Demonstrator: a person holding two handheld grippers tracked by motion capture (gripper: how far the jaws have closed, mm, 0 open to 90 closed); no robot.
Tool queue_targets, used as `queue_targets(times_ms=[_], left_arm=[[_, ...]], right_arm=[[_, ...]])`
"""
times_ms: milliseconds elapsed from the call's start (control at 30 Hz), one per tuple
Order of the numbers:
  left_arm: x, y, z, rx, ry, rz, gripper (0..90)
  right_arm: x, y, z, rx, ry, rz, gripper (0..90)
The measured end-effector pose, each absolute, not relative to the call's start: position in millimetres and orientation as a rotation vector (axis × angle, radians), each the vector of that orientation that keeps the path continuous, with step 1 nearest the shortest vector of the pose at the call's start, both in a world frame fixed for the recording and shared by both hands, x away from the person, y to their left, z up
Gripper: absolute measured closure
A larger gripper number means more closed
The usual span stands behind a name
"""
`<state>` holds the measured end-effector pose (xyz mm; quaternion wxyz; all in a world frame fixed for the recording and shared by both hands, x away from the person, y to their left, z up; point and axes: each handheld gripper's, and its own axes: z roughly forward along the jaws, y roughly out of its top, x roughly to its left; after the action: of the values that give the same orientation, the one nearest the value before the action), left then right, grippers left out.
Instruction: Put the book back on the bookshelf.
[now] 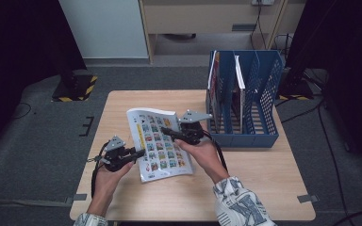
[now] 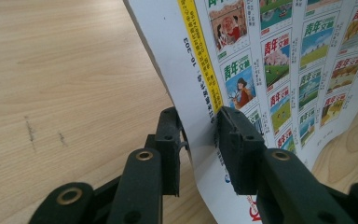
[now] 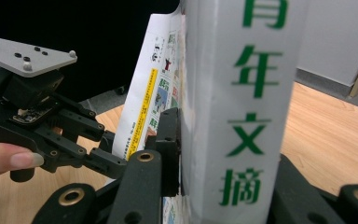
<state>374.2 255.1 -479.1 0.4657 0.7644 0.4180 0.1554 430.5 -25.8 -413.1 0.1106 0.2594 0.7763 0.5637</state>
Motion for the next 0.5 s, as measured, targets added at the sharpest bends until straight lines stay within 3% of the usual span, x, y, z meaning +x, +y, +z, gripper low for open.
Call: queue_targets(times_ms=[500], left_arm=[[367,261,-462,1.869,0.987,0.504,71.1]], right_arm=[[428,-26,-404,0.720,2.260,1.688,71.5]])
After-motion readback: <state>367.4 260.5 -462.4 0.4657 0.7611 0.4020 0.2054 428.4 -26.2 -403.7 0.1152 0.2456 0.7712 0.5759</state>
